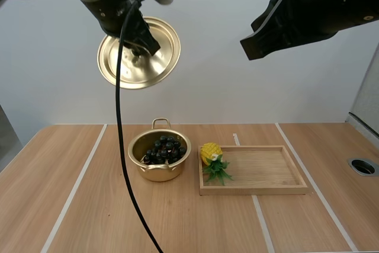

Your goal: Open the pot, put the grape inside, and close it

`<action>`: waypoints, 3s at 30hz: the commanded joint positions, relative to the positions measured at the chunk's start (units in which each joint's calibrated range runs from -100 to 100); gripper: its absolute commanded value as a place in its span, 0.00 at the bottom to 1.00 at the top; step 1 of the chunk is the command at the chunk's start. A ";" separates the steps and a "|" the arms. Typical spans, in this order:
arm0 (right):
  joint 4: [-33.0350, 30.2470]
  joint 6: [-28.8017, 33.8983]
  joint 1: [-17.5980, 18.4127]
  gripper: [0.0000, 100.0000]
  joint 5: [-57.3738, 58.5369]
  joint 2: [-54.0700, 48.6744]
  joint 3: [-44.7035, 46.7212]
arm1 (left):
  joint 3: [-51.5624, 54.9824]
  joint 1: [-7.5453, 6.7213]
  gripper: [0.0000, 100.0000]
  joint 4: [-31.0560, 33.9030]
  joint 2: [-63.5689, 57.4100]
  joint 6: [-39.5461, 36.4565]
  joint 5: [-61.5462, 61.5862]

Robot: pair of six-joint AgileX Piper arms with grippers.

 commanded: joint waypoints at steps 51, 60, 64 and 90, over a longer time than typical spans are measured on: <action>0.74 -0.43 -0.30 0.00 0.00 -0.50 -0.01 | 7.66 -3.07 0.00 1.32 28.19 9.76 0.00; 0.74 -0.43 -0.30 0.00 0.00 -0.50 -0.01 | 7.64 -3.07 0.00 0.43 31.67 9.42 0.00; 0.74 -0.43 -0.30 0.00 0.00 -0.50 -0.01 | 7.64 -3.07 0.00 0.30 32.74 9.42 0.00; 0.74 -0.43 -0.30 0.00 0.00 -0.50 -0.01 | 7.64 -3.07 0.00 0.06 37.31 9.42 0.00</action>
